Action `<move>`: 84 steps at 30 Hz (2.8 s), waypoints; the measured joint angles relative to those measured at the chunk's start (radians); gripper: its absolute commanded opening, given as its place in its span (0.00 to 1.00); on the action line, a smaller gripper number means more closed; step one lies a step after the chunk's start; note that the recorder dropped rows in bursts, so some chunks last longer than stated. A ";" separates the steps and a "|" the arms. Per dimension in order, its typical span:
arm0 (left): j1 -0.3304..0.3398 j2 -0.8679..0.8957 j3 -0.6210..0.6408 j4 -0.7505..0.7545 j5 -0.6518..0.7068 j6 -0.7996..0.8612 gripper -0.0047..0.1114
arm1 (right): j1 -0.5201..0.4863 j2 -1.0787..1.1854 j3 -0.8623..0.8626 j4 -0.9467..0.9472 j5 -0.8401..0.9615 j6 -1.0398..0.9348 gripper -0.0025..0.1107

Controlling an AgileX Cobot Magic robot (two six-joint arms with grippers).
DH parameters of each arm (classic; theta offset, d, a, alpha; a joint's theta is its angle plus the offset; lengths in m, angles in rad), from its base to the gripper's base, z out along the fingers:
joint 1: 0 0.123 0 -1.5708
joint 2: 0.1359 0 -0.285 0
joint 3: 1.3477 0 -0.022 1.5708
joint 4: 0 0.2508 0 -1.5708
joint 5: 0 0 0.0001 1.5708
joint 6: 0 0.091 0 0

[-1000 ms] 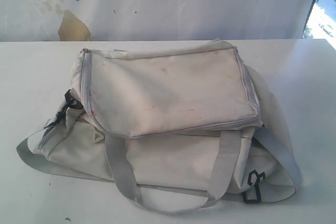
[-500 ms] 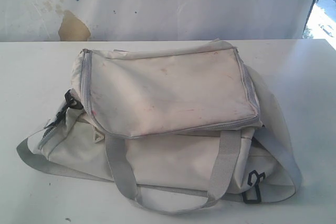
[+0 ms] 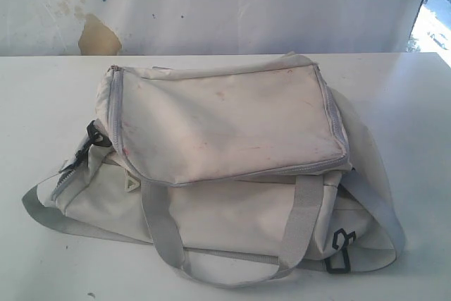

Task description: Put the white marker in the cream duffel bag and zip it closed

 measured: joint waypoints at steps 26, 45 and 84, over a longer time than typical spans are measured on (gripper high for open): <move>0.000 0.000 0.000 0.000 0.002 0.000 0.04 | 0.000 0.000 0.000 0.000 -0.039 0.002 0.02; 0.000 0.000 0.000 0.000 0.002 -0.002 0.04 | 0.000 0.000 0.000 0.000 -0.044 0.002 0.02; 0.000 0.000 0.000 -0.114 0.011 0.145 0.04 | 0.000 0.000 0.000 0.000 -0.046 0.002 0.02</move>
